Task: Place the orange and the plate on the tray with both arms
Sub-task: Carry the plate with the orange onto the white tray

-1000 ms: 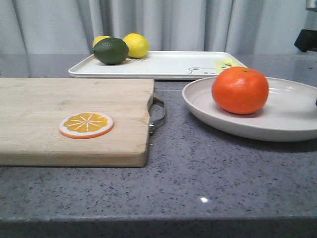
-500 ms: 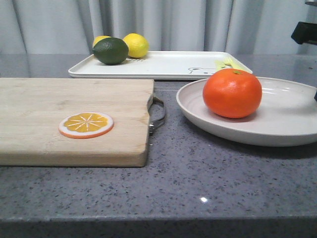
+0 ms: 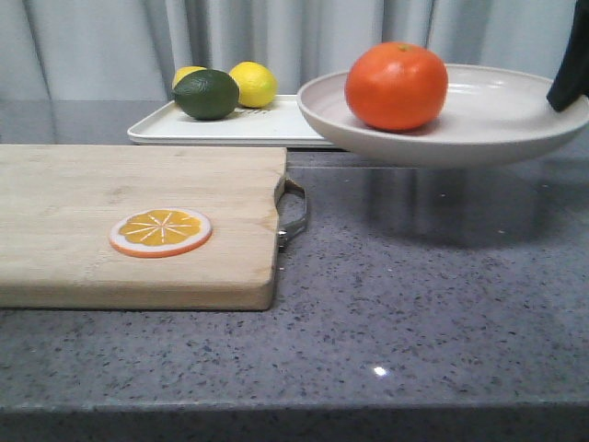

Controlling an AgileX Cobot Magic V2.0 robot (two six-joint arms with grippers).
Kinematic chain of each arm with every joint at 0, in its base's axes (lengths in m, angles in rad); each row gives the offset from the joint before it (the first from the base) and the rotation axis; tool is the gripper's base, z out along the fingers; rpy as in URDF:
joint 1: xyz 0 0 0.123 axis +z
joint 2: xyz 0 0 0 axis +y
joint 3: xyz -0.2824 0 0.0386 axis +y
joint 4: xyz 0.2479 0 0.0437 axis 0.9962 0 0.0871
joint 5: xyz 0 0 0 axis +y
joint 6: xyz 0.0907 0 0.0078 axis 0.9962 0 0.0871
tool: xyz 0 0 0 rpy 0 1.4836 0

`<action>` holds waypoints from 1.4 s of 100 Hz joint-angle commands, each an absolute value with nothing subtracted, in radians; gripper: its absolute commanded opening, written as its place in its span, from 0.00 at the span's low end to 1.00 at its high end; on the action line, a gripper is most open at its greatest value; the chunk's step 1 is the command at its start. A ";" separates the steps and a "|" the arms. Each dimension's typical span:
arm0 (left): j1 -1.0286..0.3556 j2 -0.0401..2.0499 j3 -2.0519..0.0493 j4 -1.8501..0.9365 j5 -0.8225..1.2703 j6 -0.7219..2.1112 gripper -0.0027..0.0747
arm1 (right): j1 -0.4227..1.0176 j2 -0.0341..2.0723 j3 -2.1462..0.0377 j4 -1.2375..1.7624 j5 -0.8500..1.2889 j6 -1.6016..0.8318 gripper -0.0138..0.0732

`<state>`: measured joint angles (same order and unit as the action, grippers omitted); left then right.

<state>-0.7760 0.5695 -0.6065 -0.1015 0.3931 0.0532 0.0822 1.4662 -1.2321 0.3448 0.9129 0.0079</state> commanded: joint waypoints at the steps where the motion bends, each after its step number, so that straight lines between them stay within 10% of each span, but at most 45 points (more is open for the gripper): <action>1: -0.774 0.571 -0.633 -0.111 0.311 0.054 0.01 | 0.078 1.472 -1.328 0.399 0.893 0.000 0.09; 88: -0.774 0.571 -0.633 -0.115 0.311 0.054 0.01 | 0.161 2.256 -2.465 0.432 1.192 0.047 0.09; 140: -0.774 0.571 -0.633 -0.141 0.311 0.054 0.01 | 0.139 2.352 -2.548 0.405 1.103 0.059 0.09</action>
<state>-0.7760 0.5695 -0.6065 -0.1266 0.3931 0.0532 0.1587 2.4140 -2.5129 0.3781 1.1633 0.0525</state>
